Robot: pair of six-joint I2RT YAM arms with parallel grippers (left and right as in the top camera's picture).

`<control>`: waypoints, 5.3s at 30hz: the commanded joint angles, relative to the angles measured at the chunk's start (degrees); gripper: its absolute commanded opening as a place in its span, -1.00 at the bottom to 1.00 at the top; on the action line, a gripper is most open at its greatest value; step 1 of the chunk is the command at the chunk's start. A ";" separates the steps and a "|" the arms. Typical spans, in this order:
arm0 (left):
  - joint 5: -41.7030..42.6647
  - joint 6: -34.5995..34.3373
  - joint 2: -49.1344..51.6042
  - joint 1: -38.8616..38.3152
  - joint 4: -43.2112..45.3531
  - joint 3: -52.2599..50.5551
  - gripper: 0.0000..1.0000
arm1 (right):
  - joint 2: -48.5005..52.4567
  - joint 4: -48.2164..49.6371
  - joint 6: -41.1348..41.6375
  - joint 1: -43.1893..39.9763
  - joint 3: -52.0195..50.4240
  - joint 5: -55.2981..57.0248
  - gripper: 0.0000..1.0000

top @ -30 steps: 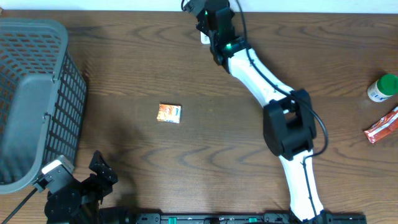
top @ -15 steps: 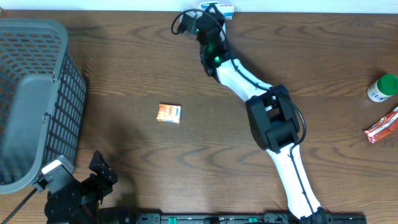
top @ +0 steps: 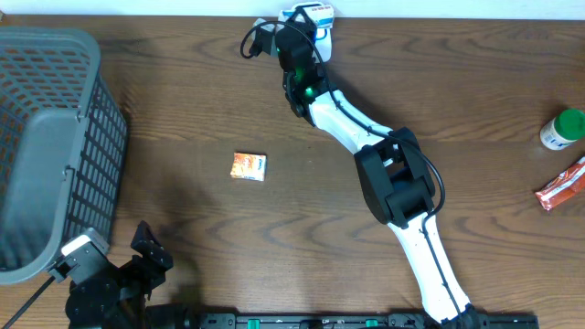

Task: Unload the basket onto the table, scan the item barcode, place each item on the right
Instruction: 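Lift the Panadol box and hold it up to the scanner, then carry the Panadol box to the right edge and release it, then reach the right gripper to the orange tissue pack and grasp it, then lift the tissue pack and hold it up to the scanner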

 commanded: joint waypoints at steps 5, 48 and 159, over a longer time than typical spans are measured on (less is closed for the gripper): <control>-0.48 -0.50 -0.04 0.24 -0.11 0.00 0.74 | -2.58 -7.52 3.54 -1.55 1.55 15.93 -0.39; -0.48 -0.50 -0.04 0.24 -0.09 0.00 0.75 | -19.47 -85.37 73.24 -35.47 4.09 -26.29 0.99; -0.48 -0.50 -0.04 0.24 -0.09 0.00 0.75 | -4.96 -113.81 88.26 -5.07 23.02 -54.69 0.24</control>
